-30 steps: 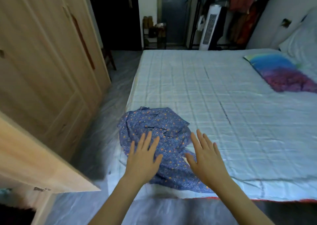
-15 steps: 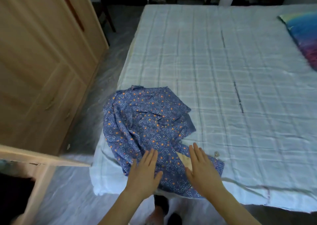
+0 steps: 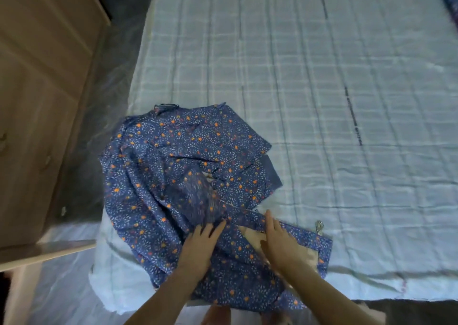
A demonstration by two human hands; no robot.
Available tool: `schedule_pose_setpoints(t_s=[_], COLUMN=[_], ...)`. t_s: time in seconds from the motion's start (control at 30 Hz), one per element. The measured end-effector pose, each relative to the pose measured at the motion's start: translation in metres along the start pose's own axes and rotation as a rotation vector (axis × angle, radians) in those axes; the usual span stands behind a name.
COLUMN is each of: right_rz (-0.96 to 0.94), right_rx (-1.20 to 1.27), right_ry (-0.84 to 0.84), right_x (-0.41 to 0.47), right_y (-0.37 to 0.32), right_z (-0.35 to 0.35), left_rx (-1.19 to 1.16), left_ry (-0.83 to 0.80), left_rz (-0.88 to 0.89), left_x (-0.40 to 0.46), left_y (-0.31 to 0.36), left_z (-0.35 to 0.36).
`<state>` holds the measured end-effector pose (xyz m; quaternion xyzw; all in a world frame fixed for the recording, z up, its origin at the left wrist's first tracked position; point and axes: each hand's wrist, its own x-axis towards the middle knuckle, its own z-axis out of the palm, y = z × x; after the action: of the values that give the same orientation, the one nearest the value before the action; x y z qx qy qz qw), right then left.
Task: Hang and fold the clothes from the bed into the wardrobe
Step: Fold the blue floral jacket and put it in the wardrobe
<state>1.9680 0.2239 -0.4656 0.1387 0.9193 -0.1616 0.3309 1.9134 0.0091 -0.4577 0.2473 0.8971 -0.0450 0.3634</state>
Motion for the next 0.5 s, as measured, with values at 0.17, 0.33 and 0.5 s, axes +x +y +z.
schedule_pose_setpoints(t_s=[0.17, 0.33, 0.5], right_rz=[-0.137, -0.212, 0.012], right_rx=[-0.168, -0.313, -0.196], right_ry=[0.084, 0.145, 0.127], right_x=[0.015, 0.012, 0.003], right_y=[0.012, 0.03, 0.088], right_z=[0.001, -0.028, -0.118], left_rx=[-0.05, 0.106, 0.123], left_ry=[-0.088, -0.13, -0.131], left_rz=[-0.022, -0.06, -0.241], left_x=[-0.007, -0.031, -0.057], left_y=[-0.012, -0.009, -0.008], left_z=[-0.007, -0.028, -0.056])
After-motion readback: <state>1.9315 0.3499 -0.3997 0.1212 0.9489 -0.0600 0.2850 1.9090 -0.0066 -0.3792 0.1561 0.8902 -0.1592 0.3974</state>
